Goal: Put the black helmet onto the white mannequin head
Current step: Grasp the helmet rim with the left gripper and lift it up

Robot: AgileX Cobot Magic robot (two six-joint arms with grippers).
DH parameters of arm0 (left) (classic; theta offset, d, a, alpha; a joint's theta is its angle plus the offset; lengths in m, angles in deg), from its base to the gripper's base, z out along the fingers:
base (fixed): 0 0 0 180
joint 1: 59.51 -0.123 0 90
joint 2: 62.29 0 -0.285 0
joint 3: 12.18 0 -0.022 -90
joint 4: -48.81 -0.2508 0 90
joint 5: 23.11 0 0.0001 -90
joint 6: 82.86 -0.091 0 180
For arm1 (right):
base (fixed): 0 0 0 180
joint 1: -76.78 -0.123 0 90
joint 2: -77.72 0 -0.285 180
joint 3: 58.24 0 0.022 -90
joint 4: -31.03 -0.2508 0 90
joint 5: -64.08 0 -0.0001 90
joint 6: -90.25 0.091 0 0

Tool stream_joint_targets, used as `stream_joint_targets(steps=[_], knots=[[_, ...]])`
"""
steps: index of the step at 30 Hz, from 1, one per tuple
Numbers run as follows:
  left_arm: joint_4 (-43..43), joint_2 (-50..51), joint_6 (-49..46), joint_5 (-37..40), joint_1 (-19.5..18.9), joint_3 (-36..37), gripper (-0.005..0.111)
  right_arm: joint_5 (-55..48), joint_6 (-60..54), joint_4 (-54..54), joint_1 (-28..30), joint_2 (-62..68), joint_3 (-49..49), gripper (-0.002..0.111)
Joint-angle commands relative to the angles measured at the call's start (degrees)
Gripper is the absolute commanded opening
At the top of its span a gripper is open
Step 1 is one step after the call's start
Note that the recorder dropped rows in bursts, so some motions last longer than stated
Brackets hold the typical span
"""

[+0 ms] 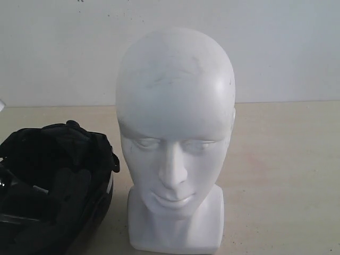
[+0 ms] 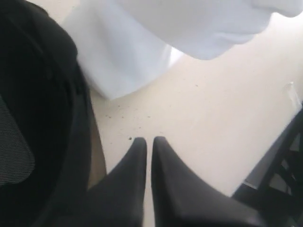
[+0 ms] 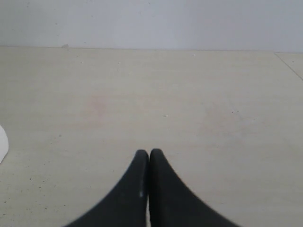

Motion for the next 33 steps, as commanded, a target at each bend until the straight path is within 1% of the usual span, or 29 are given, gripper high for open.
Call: stream_joint_targets(steps=[1, 3, 5, 7, 10, 12, 14, 16, 17, 18, 19, 20, 22, 25, 29, 33], knots=[[-16.6, 1.6, 16.6, -2.2, 2.8, 0.2, 0.004, 0.3, -0.1, -0.1, 0.0, -0.3, 0.0, 0.0], [-21.4, 2.7, 22.3, -0.3, 2.6, 0.2, 0.004, 0.3, -0.1, -0.1, 0.0, -0.3, 0.0, 0.0], [-21.7, 3.7, 23.0, 0.1, 2.6, 0.0, 0.004, 0.3, -0.1, -0.1, 0.0, -0.3, 0.0, 0.0], [-20.4, 4.8, 21.8, 0.1, 2.6, -1.1, 0.004, 0.3, 0.0, -0.1, 0.0, -0.3, 0.0, 0.0], [-16.5, 7.4, 16.5, -0.8, 2.6, -4.4, 0.004, 0.3, 0.0, -0.1, 0.0, -0.3, 0.0, 0.0], [-14.2, 9.1, 14.8, -0.7, 2.6, -6.3, 0.008, 0.3, 0.0, -0.1, 0.0, -0.3, 0.0, 0.0], [-12.8, 11.0, 14.0, 0.0, 2.6, -7.7, 0.019, 0.3, 0.0, -0.1, 0.0, -0.3, 0.0, 0.0], [-12.5, 12.7, 13.9, 1.0, 2.6, -8.7, 0.032, 0.3, 0.0, -0.1, 0.0, -0.3, 0.0, 0.0], [-12.5, 14.4, 13.9, 0.9, 2.6, -9.0, 0.048, 0.3, 0.0, -0.1, 0.0, -0.3, 0.0, 0.0], [-12.5, 15.1, 13.9, 0.8, 2.6, -9.0, 0.054, 0.3, 0.0, -0.1, 0.0, -0.3, 0.0, 0.0], [-12.5, 16.4, 13.9, 0.7, 2.6, -9.0, 0.062, 0.3, 0.1, -0.1, 0.0, -0.3, 0.0, 0.0], [-12.5, 17.5, 13.9, 0.5, 2.6, -9.0, 0.065, 0.3, 0.1, -0.1, 0.0, -0.3, 0.0, 0.0], [-12.0, 19.3, 13.7, -0.5, 2.6, -9.0, 0.065, 0.3, 0.1, -0.1, 0.0, -0.3, 0.0, 0.0], [-9.4, 21.7, 11.0, -3.8, 2.6, -9.0, 0.065, 0.3, 0.1, -0.1, 0.0, -0.3, 0.0, 0.0], [-9.0, 25.6, 10.7, -3.9, 2.6, -9.0, 0.065, 0.3, 0.1, -0.1, 0.0, -0.3, 0.0, 0.0], [-9.0, 29.3, 10.3, -5.7, 2.6, -9.0, 0.065, 0.3, 0.1, -0.1, 0.0, -0.3, 0.0, 0.0]])
